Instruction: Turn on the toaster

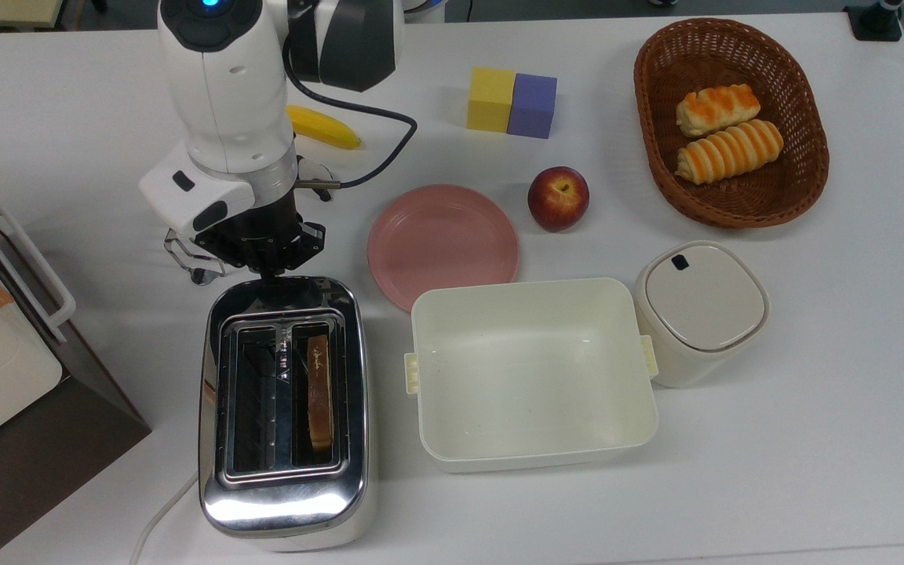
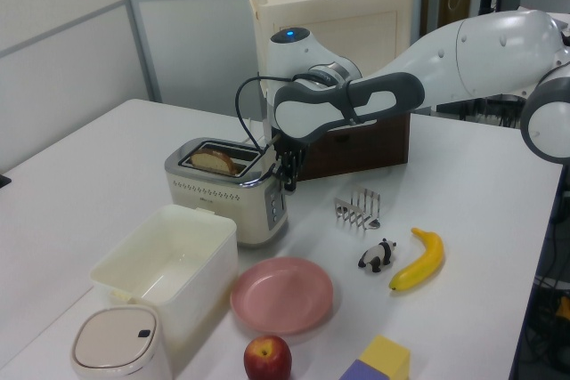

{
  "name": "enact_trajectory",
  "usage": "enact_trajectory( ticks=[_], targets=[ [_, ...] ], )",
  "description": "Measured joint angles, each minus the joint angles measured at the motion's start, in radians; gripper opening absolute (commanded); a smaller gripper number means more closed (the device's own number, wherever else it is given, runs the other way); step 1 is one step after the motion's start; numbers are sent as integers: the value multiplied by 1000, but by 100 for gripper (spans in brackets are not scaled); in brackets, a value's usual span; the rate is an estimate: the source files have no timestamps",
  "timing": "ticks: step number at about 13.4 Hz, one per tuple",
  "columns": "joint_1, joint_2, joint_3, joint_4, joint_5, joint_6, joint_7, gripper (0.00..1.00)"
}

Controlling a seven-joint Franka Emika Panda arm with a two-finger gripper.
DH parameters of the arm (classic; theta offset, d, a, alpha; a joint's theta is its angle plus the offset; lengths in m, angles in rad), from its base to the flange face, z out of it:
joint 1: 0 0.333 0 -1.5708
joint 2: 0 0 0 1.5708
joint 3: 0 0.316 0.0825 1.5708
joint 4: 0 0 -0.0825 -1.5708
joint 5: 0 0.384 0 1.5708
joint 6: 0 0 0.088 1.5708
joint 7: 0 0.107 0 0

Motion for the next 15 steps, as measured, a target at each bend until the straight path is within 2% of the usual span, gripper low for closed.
enact_trajectory(
  ticks=[4,15],
  targets=[
    [-3,6,0,-30,-2,41,-14,0],
    [-2,34,2,-33,-20,53,-18,0]
  ],
)
